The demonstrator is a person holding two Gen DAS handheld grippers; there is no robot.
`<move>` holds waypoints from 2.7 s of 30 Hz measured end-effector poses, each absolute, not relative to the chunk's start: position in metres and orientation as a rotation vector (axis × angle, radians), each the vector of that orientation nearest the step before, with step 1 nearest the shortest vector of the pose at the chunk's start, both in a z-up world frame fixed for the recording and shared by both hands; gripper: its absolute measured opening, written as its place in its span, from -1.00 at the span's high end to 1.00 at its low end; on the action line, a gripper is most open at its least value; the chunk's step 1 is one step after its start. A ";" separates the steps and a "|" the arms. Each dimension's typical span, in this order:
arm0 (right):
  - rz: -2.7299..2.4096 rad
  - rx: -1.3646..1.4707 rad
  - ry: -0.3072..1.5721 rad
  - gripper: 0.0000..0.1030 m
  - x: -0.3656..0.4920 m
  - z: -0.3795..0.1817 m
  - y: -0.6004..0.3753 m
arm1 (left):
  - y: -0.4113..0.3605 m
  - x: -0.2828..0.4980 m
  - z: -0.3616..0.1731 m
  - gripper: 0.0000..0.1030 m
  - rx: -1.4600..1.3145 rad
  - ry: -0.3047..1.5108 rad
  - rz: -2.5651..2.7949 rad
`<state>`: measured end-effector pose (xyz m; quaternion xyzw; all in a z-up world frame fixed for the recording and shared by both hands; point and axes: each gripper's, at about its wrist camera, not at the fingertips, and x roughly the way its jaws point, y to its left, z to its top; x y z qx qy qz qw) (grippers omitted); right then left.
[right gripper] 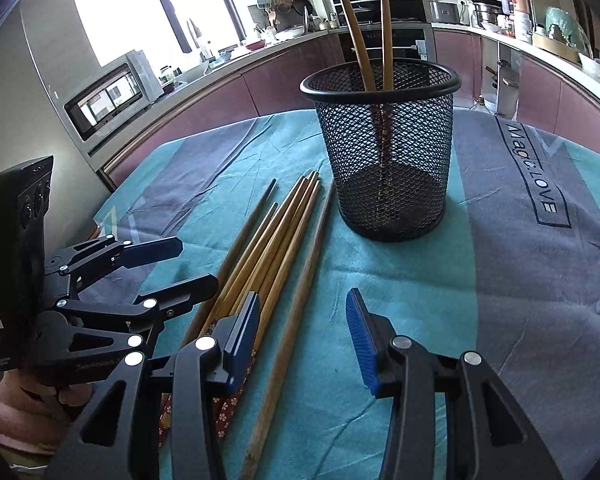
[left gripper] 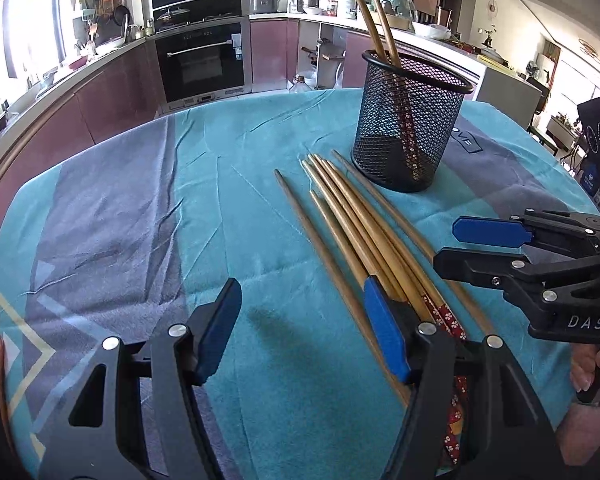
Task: Organize utensils
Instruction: 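Move both open grippers over the remaining chopstick pile, then grasp a chopstick with the left gripper while the right gripper grasps another, then lift both held chopsticks upright above the mesh holder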
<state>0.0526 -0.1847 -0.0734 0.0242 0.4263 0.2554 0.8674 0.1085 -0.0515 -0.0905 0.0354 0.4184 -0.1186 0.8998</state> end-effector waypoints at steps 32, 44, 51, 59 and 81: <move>0.471 -0.049 0.913 0.52 0.062 -0.076 -0.168 | -0.053 0.122 -0.101 0.36 0.068 0.907 -0.330; 0.451 -0.083 0.912 0.69 0.078 -0.078 -0.152 | -0.058 0.137 -0.102 0.66 0.059 0.912 -0.291; 0.452 -0.060 0.913 0.83 0.081 -0.078 -0.155 | -0.056 0.138 -0.102 0.75 0.027 0.910 -0.272; 0.478 -0.006 0.914 0.89 0.078 -0.075 -0.167 | -0.051 0.133 -0.100 0.85 -0.009 0.905 -0.266; 0.600 0.099 0.783 0.89 0.053 -0.029 -0.187 | -0.025 0.110 -0.054 0.85 -0.125 0.804 -0.350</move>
